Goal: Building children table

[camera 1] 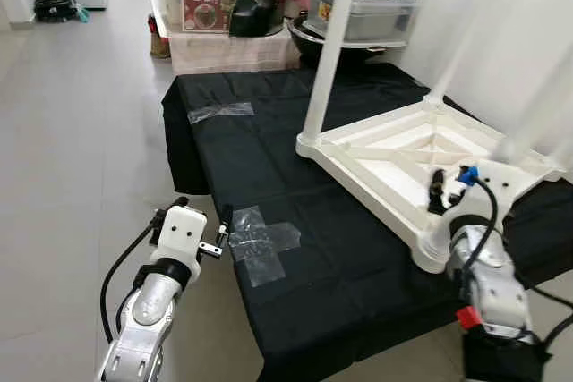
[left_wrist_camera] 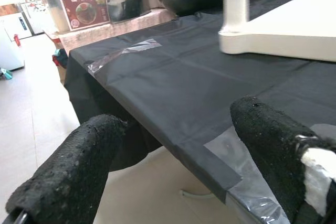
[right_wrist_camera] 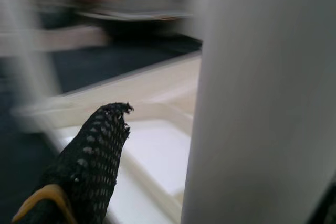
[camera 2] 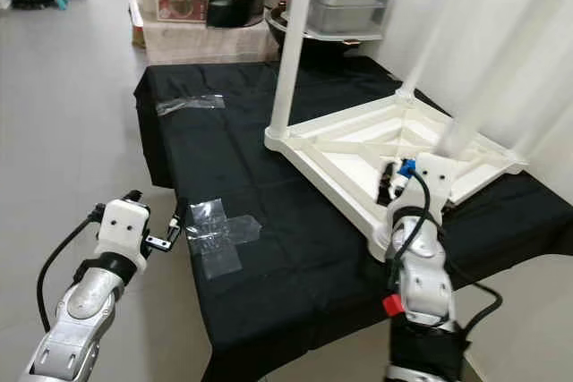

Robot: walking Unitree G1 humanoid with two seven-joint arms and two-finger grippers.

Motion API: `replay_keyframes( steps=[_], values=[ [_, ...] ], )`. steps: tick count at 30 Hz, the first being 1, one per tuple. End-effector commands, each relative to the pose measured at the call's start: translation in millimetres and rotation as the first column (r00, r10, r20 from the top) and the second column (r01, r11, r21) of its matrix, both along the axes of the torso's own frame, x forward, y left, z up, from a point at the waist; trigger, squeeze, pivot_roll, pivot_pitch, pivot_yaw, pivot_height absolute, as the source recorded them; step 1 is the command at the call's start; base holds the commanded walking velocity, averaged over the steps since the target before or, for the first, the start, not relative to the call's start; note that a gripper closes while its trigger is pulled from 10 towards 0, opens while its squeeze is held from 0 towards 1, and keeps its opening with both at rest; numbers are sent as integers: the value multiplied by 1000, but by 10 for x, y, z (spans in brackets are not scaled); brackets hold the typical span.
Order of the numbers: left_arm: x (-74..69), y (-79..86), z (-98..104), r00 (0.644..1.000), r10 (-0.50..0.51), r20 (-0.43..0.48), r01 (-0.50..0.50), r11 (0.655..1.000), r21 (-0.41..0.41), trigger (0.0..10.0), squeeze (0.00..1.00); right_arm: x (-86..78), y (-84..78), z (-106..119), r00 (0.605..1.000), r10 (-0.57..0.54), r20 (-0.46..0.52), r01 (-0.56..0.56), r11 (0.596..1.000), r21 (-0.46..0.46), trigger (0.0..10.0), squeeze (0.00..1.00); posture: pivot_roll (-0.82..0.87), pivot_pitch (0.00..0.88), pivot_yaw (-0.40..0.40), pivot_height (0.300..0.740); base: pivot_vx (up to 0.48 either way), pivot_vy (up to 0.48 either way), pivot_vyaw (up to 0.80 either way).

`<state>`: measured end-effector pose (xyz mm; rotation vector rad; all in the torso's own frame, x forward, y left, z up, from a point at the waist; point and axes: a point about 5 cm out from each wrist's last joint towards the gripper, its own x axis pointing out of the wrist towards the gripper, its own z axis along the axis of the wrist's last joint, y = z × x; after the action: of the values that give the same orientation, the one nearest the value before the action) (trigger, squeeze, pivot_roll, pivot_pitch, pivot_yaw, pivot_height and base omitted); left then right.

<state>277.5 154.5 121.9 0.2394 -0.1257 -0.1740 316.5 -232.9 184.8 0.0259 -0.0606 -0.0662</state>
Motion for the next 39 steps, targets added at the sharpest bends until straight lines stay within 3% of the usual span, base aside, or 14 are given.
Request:
replay_keyframes(
  steps=[1, 13, 16, 17, 18, 20, 21, 23, 24, 27, 36, 37, 38, 39],
  values=[
    [5, -22, -16, 1000, -15, -2, 15, 1000, 10, 10000, 0, 52, 187, 87, 972, 232, 35, -231, 973, -27, 10000, 0, 8, 0, -131, 740, 0, 0, 0],
    [21, -22, -15, 1000, 0, 4, 0, 1000, 17, 10000, 0, 412, 274, 24, 881, 462, -98, -472, 862, -186, 10000, 0, 58, 0, -166, 740, 0, 0, 0],
    [-6, 29, -25, 1000, 14, 3, -14, 1000, 25, 10000, 0, 460, 515, 29, 747, 649, -147, -665, 724, -185, 10000, 0, 78, 0, -178, 740, 0, 0, 0],
    [-9, 37, -24, 1000, 17, 4, -17, 1000, 26, 10000, 0, 423, 613, 57, 672, 727, -142, -740, 650, -174, 10000, 0, 84, 0, -180, 740, 0, 0, 0],
    [-9, 37, -24, 1000, 17, 4, -17, 1000, 26, 10000, 0, 423, 613, 57, 672, 727, -142, -740, 650, -174, 10000, 0, 84, 0, -180, 740, 0, 0, 0],
    [-8, 44, -24, 1000, 20, 6, -20, 999, 28, 10000, 0, 281, 801, 98, 485, 864, -135, -871, 462, -170, 10000, 0, 86, 0, -180, 740, 0, 0, 0],
    [-8, 43, -25, 1000, 19, 6, -19, 999, 29, 10000, 0, 131, 910, 79, 322, 933, -159, -940, 295, -171, 10000, 0, 83, 0, -171, 740, 0, 0, 0],
    [-8, 43, -25, 1000, 19, 6, -19, 999, 29, 10000, 0, 131, 910, 79, 322, 933, -159, -940, 295, -171, 10000, 0, 83, 0, -171, 740, 0, 0, 0],
    [-4, 22, -31, 1000, 8, 4, -8, 999, 31, 10000, 0, -12, 974, 12, 181, 965, -191, -973, 147, -181, 10000, 0, 76, 0, -164, 740, 0, 0, 0],
    [4, 1, -34, 1000, 0, 3, 0, 999, 33, 10000, 0, -66, 1013, -33, 129, 971, -200, -976, 89, -197, 10000, 0, 74, 0, -163, 740, 0, 0, 0],
    [10, -11, -28, 1000, -6, 3, 6, 999, 33, 10000, 0, 20, 1067, -9, 233, 965, -120, -956, 205, -209, 10000, 0, 69, 0, -161, 740, 0, 0, 0],
    [6, -6, -34, 1000, -5, 1, 5, 999, 33, 10000, 0, 36, 1062, -12, 283, 956, -84, -944, 261, -202, 10000, 0, 67, 0, -158, 740, 0, 0, 0],
    [6, -6, -34, 1000, -5, 1, 5, 999, 33, 10000, 0, 36, 1062, -12, 283, 956, -84, -944, 261, -202, 10000, 0, 67, 0, -158, 740, 0, 0, 0],
    [3, -5, -39, 1000, -4, -1, 4, 999, 33, 10000, 0, 48, 1052, -9, 325, 945, -46, -931, 311, -192, 4549, 0, 64, 0, -157, 740, 0, 0, 0]
  ],
)
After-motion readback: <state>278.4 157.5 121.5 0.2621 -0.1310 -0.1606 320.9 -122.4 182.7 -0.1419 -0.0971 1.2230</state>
